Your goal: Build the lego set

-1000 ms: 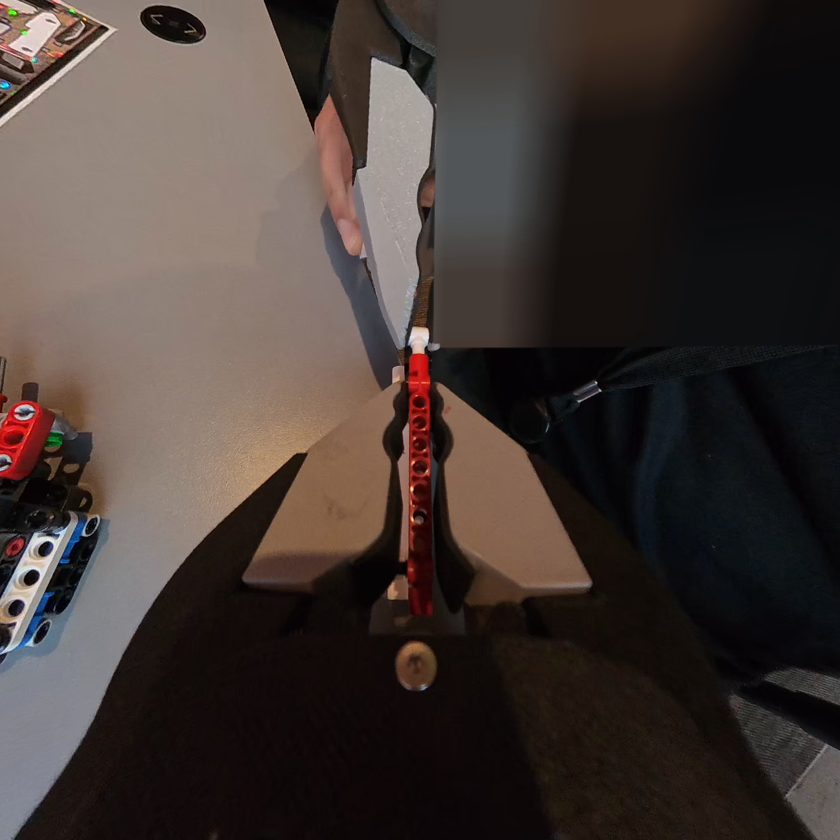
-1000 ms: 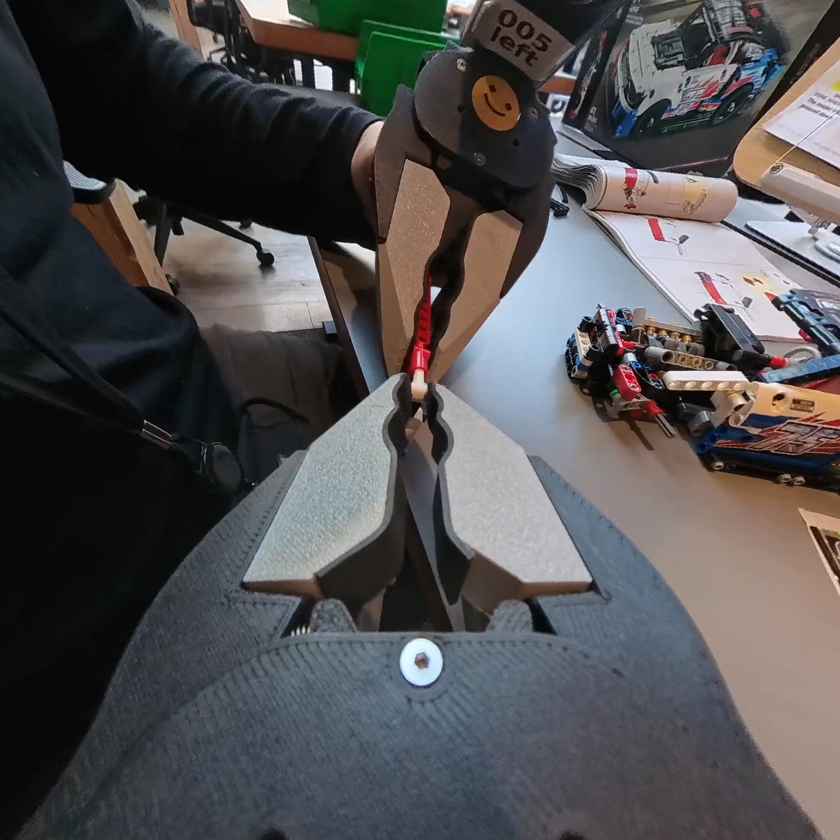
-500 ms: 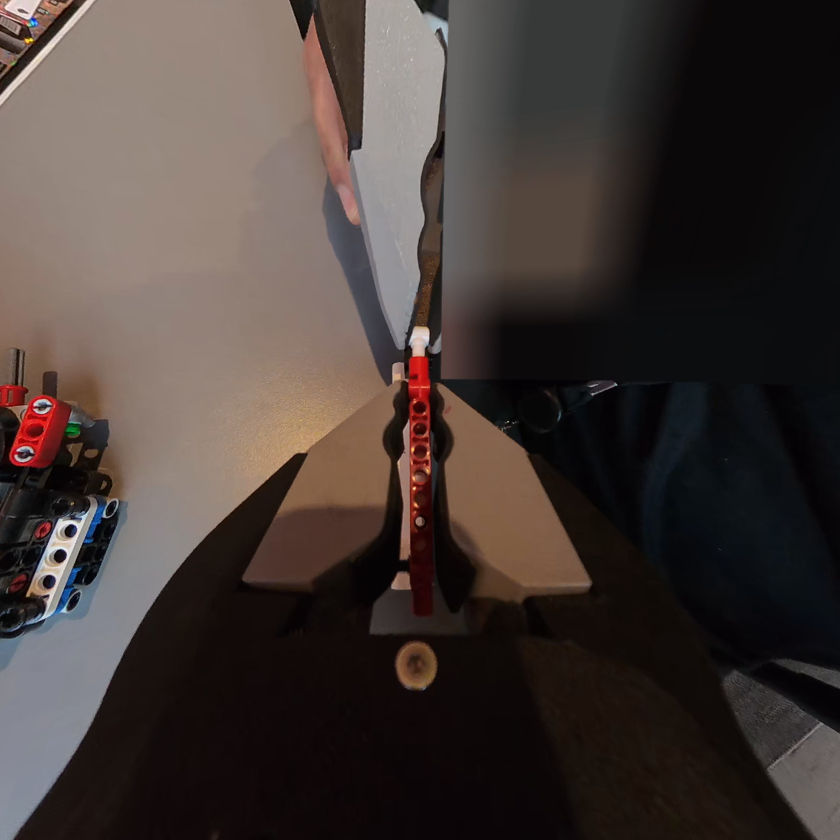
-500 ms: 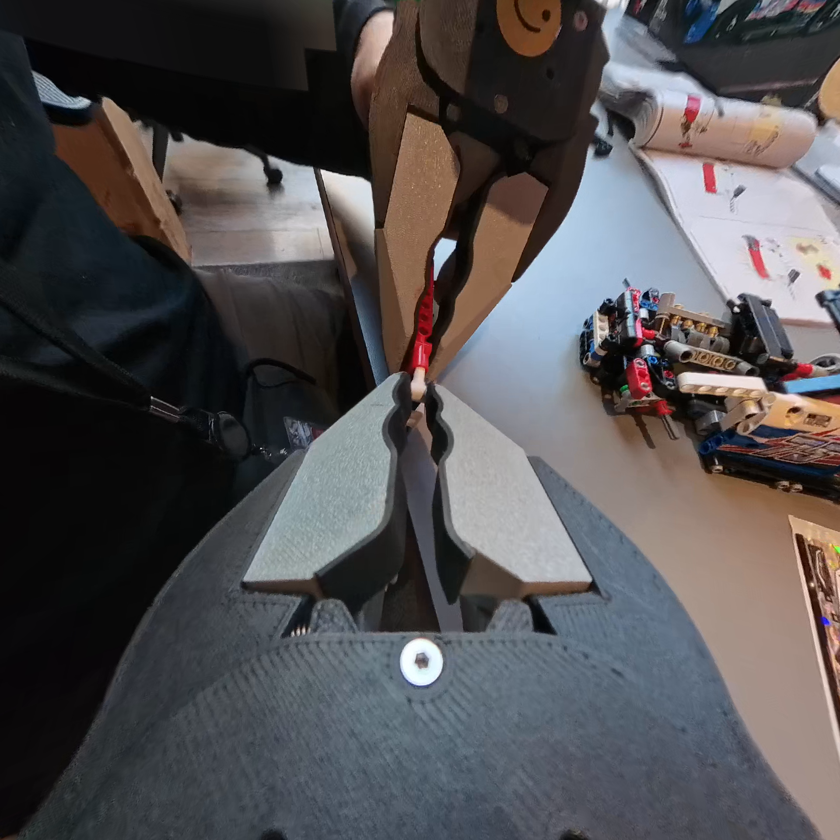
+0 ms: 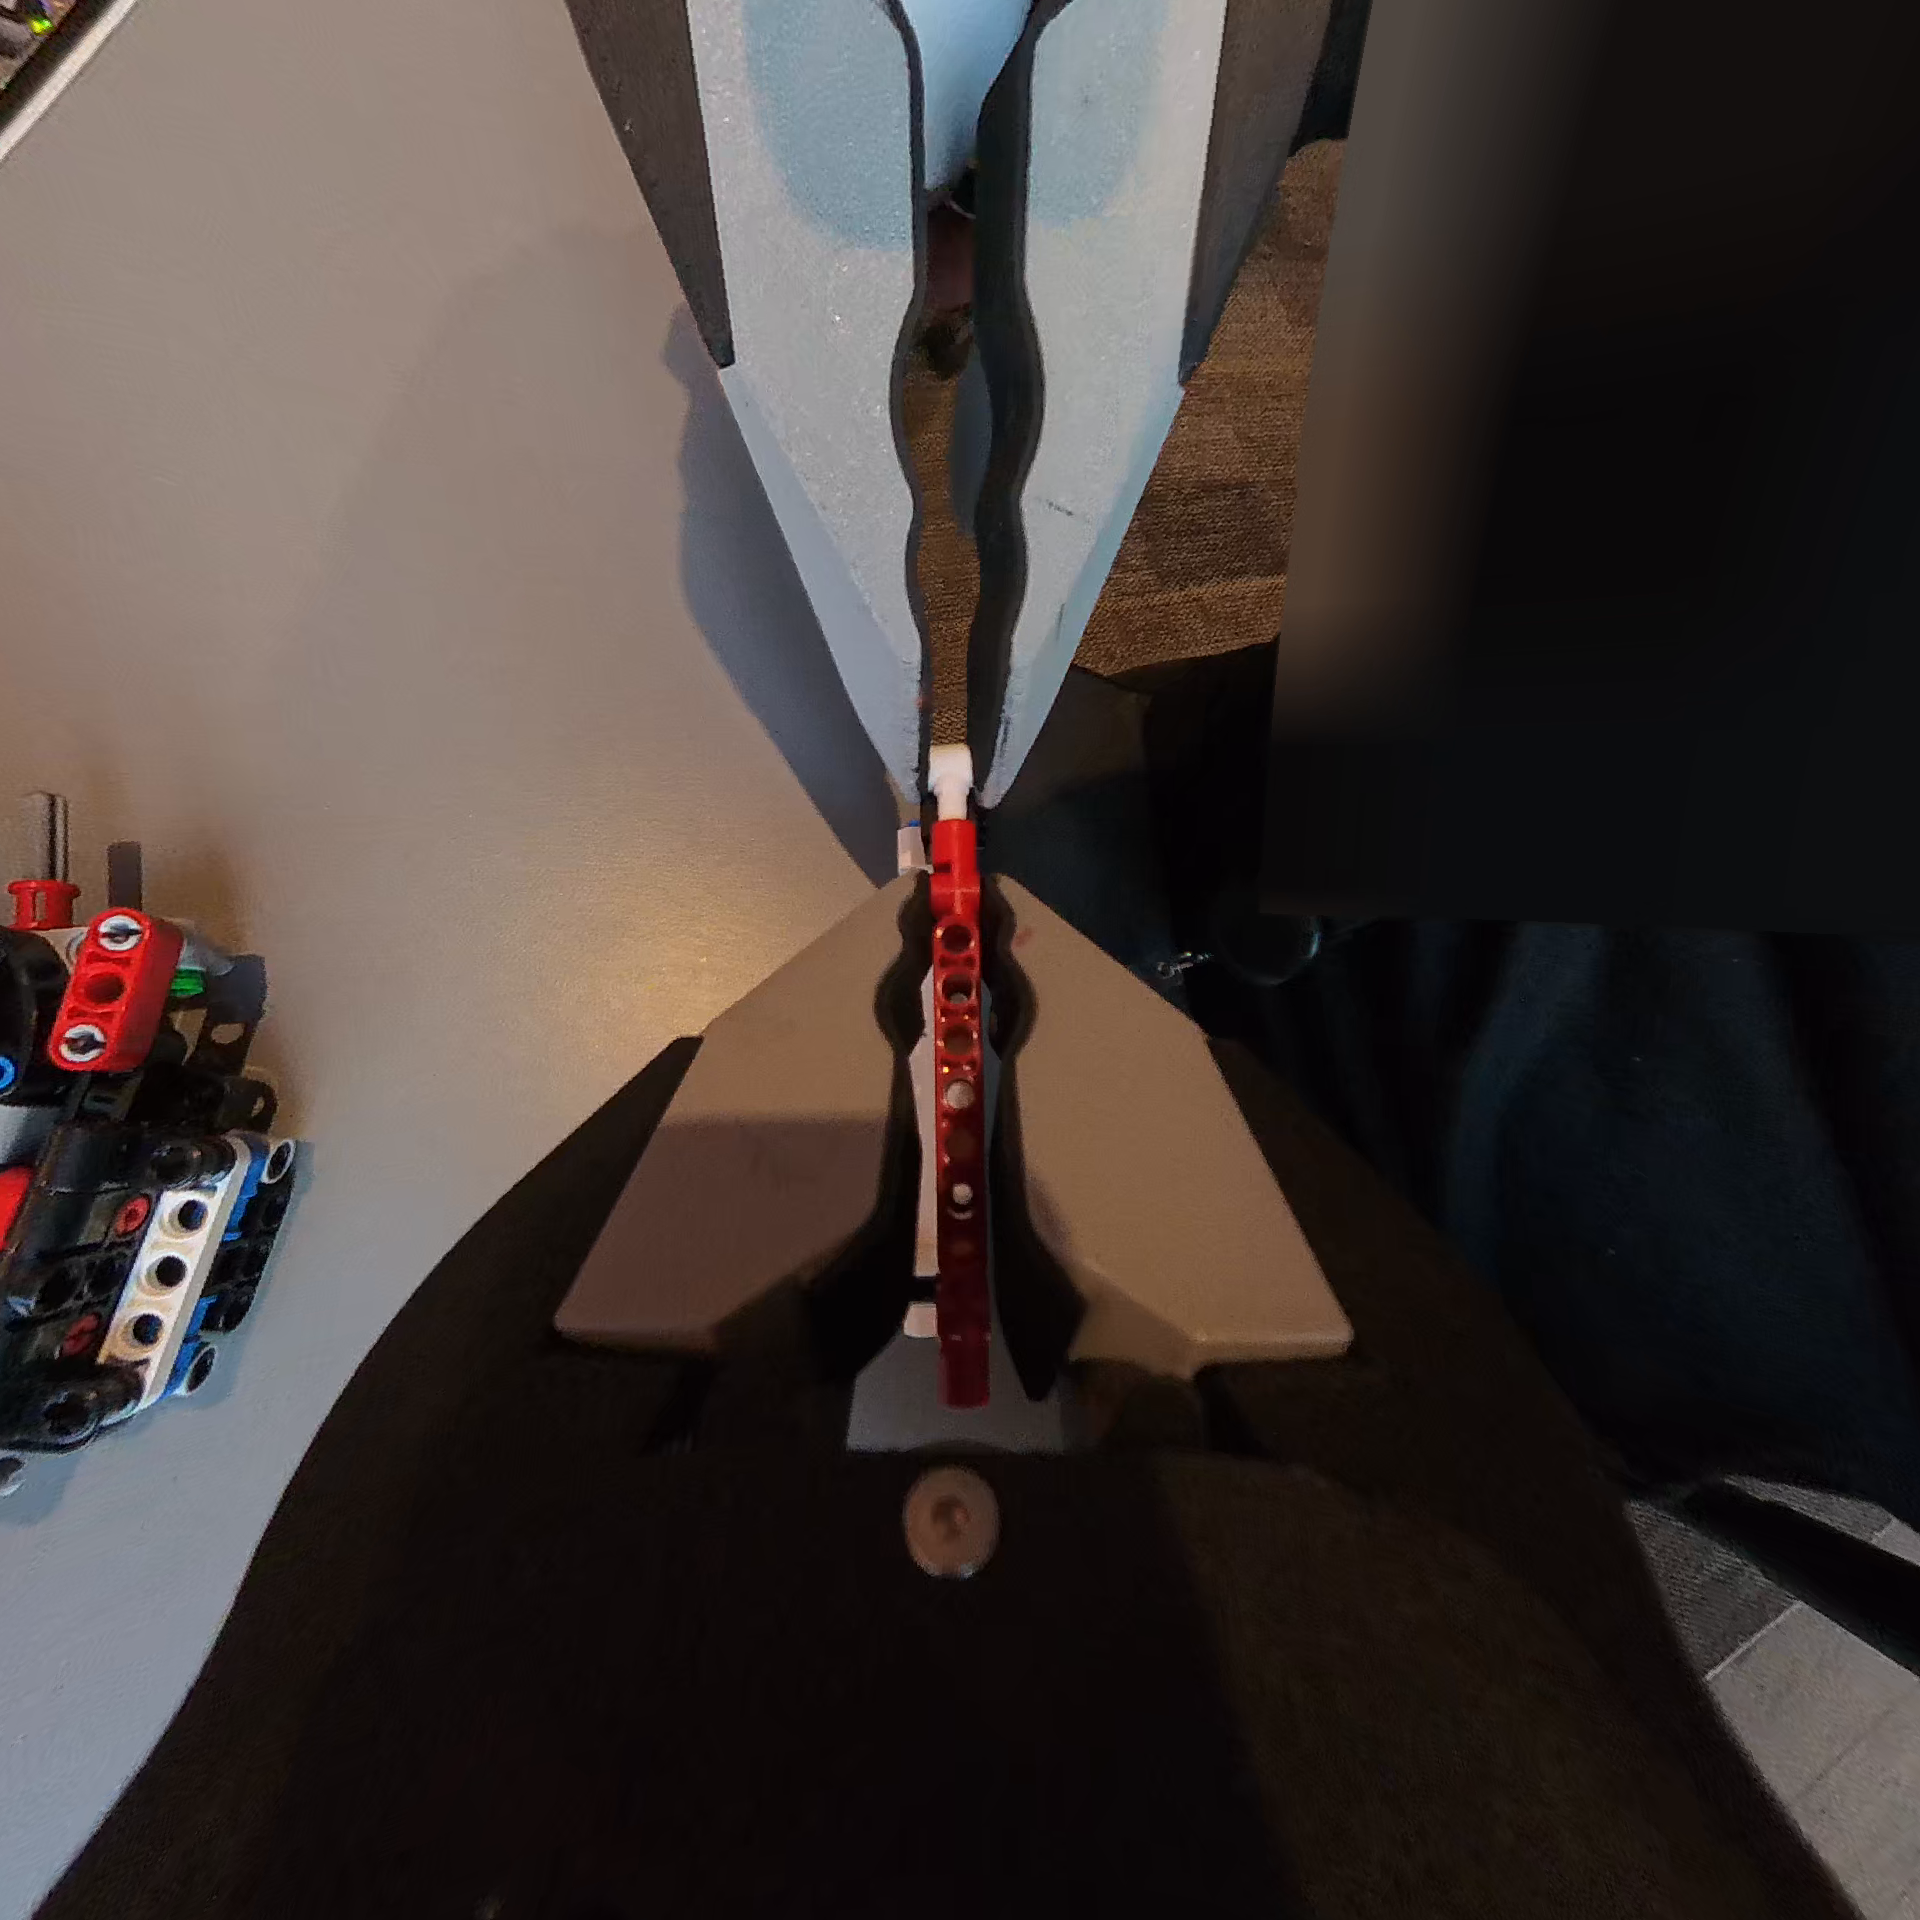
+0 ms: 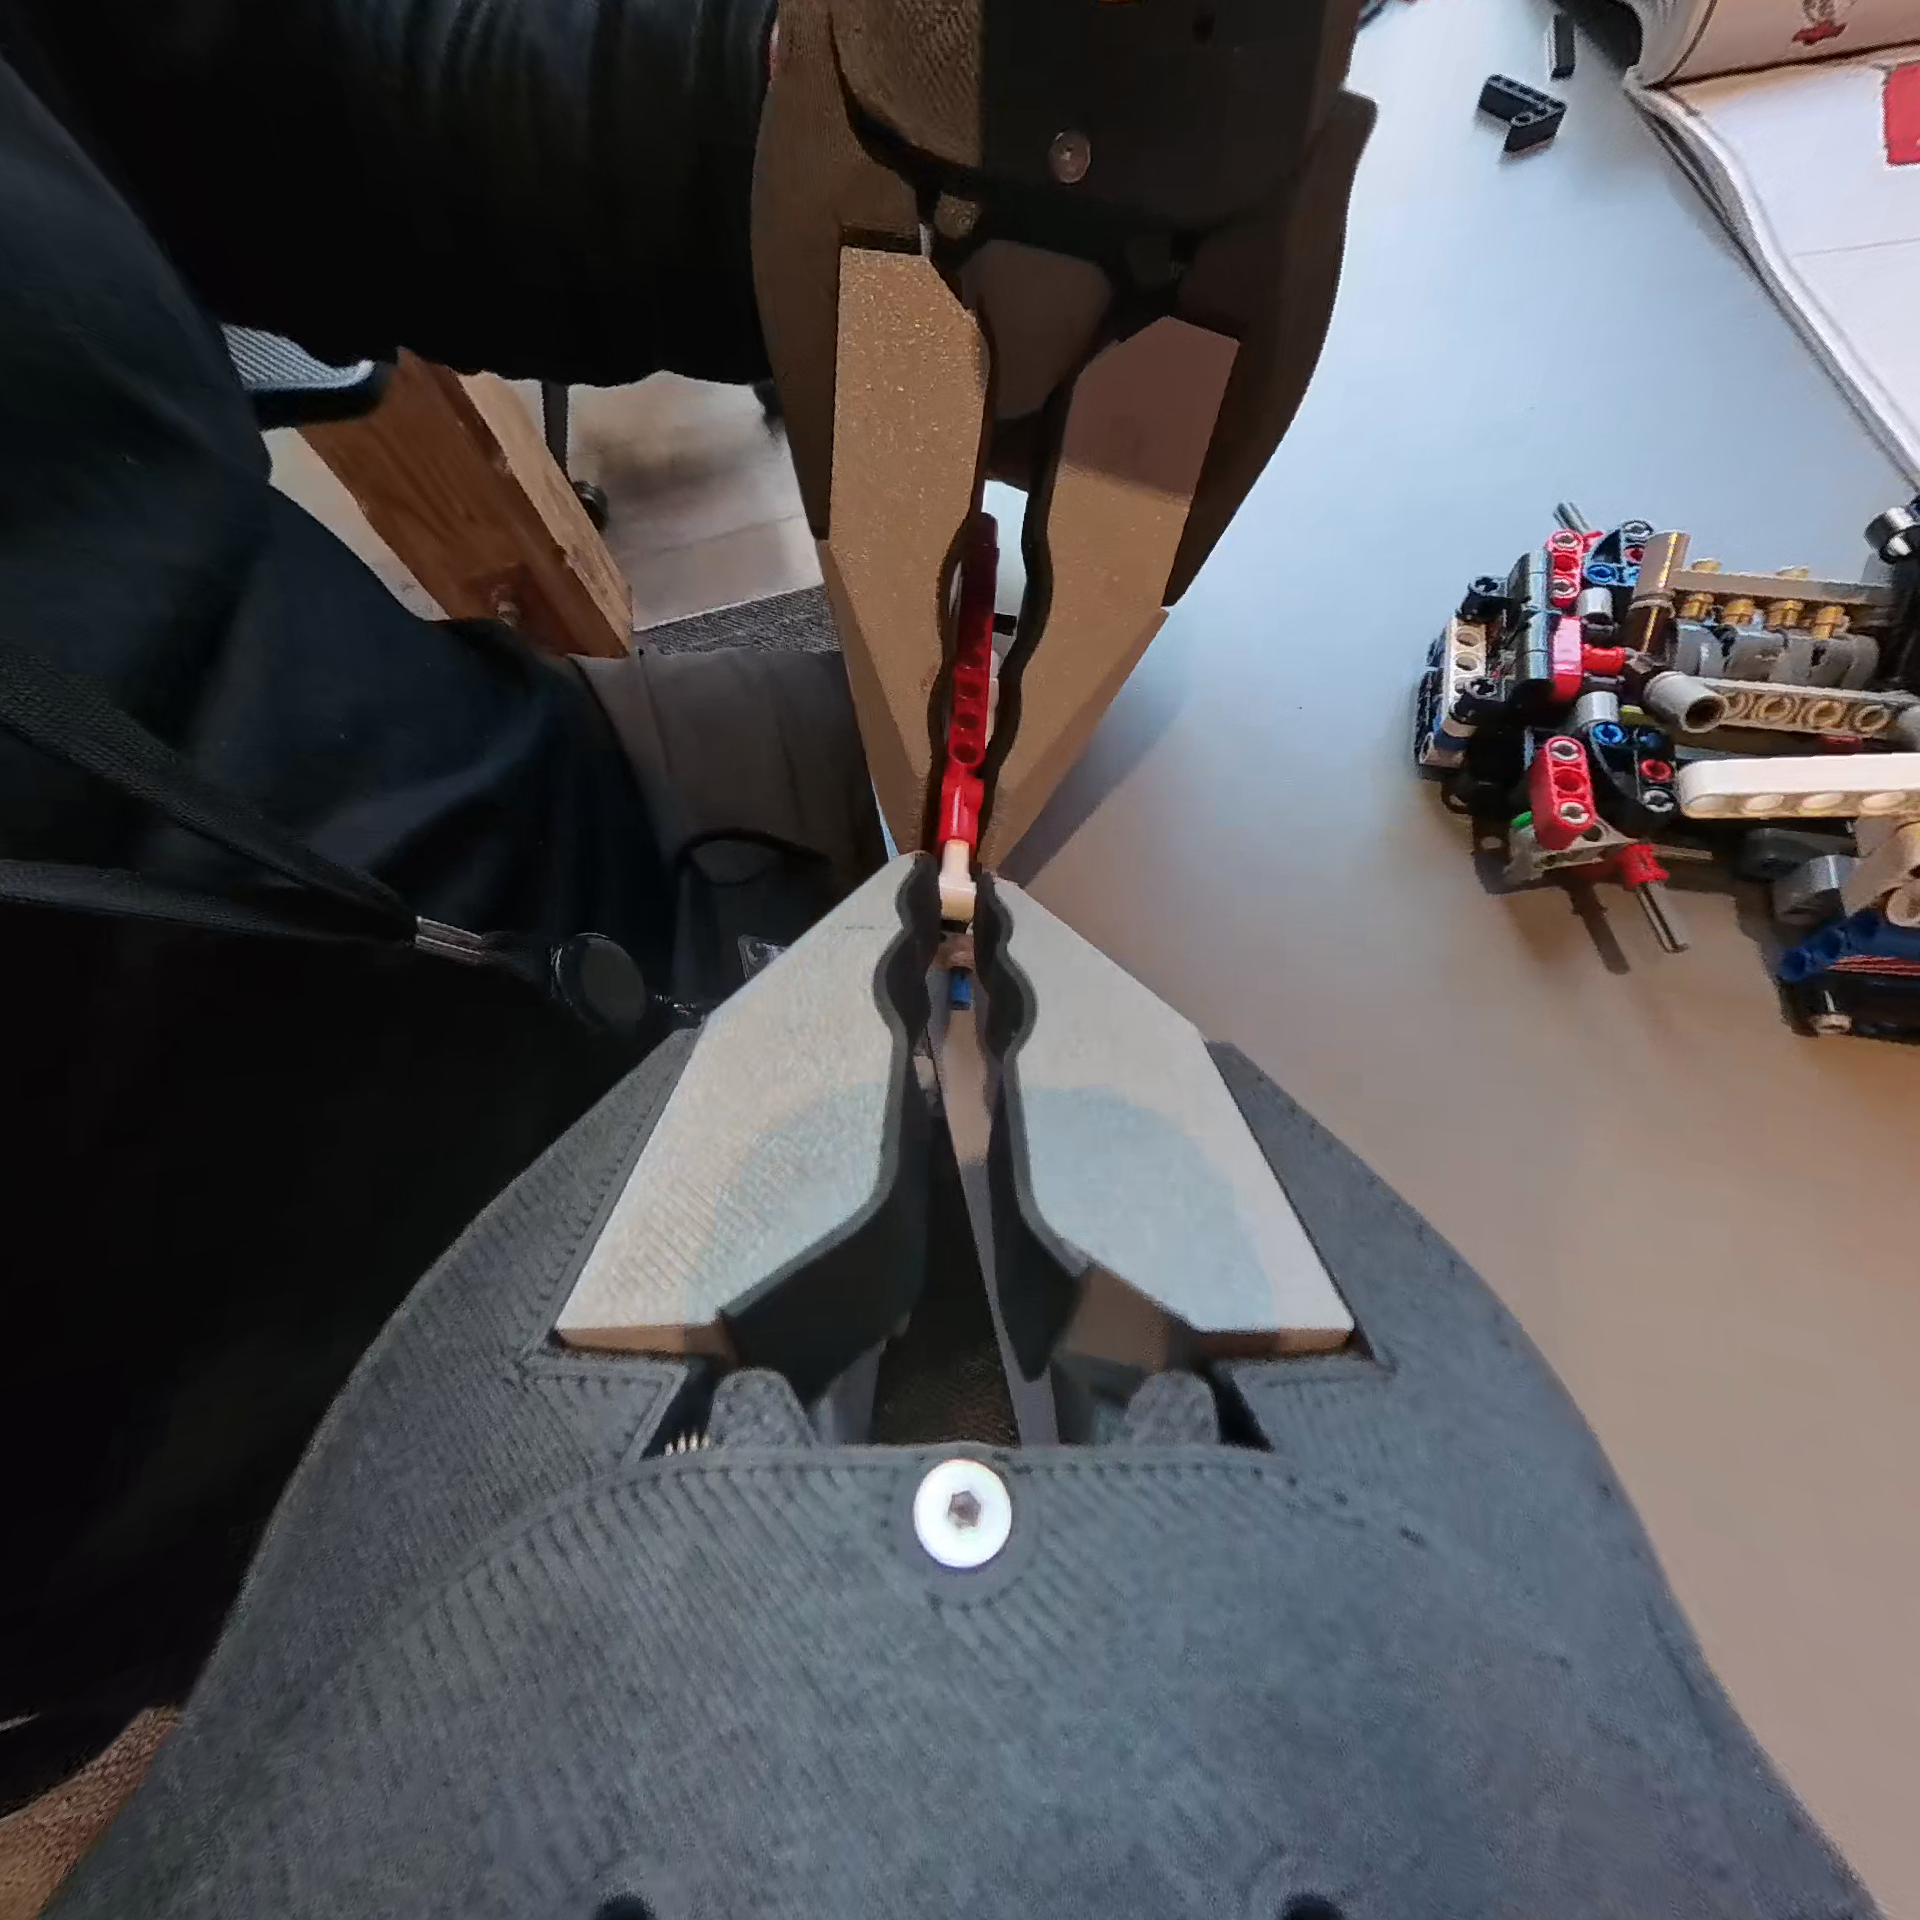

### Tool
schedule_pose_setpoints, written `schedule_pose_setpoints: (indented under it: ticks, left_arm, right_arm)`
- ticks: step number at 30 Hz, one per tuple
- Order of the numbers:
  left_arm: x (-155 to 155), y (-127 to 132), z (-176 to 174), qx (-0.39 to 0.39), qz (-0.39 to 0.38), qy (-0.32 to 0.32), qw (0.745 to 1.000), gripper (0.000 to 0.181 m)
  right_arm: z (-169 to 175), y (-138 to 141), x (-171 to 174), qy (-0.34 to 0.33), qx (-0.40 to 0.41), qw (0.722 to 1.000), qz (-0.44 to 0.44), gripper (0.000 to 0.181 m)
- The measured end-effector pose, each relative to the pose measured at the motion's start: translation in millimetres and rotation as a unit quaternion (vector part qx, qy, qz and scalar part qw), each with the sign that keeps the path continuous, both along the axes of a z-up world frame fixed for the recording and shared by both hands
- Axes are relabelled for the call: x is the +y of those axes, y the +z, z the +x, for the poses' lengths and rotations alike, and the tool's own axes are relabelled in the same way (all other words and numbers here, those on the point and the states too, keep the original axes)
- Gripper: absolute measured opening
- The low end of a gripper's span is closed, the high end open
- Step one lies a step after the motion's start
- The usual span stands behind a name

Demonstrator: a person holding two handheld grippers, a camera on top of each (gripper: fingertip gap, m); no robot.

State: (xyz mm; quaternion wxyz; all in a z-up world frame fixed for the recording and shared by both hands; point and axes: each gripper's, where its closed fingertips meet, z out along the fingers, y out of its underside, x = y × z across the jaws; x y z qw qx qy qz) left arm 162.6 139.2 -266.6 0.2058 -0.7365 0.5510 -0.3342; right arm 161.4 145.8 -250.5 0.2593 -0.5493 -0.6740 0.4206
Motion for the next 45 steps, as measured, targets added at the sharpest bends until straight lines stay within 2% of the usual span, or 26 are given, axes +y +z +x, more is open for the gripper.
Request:
schedule_pose_setpoints:
  ticks: [12,19,24,29,34,37,39,42,43,45]
  left_arm:
    - [2,-1,0,0.003,0.018,0.004,1.000,0.005]
    - [3,-1,-3,-0.011,0.012,0.014,1.000,0.004]
    - [3,0,-4,-0.019,0.005,0.011,1.000,0.005]
    - [-2,0,-2,-0.017,0.006,-0.006,1.000,0.005]
    - [-5,0,-4,-0.022,0.016,-0.016,0.999,0.005]
    - [-5,0,-4,-0.033,0.009,-0.010,0.999,0.005]
    - [-5,1,-5,-0.041,0.001,-0.010,0.999,0.005]
    - [-6,1,-3,-0.051,-0.001,-0.016,0.999,0.005]
    - [-6,1,-4,-0.050,0.002,-0.016,0.999,0.005]
    - [-5,2,-5,-0.047,0.000,-0.007,0.999,0.005]
  right_arm:
    - [-1,3,1,-0.014,0.038,0.998,0.040,0.003]
    - [-6,2,4,-0.063,0.125,0.983,0.117,0.003]
    - [-6,2,4,-0.058,0.125,0.975,0.173,0.003]
    - [-5,3,-2,-0.010,0.101,0.989,0.104,0.003]
    - [-8,4,-5,-0.046,0.105,0.993,-0.004,0.003]
    - [-8,4,-5,-0.090,0.137,0.986,0.033,0.003]
    - [-8,2,-4,-0.099,0.154,0.978,0.098,0.004]
    - [-7,3,-3,-0.078,0.159,0.960,0.216,0.000]
    - [-8,4,-4,-0.071,0.153,0.959,0.230,0.000]
    - [-10,4,-3,-0.067,0.146,0.967,0.199,0.000]
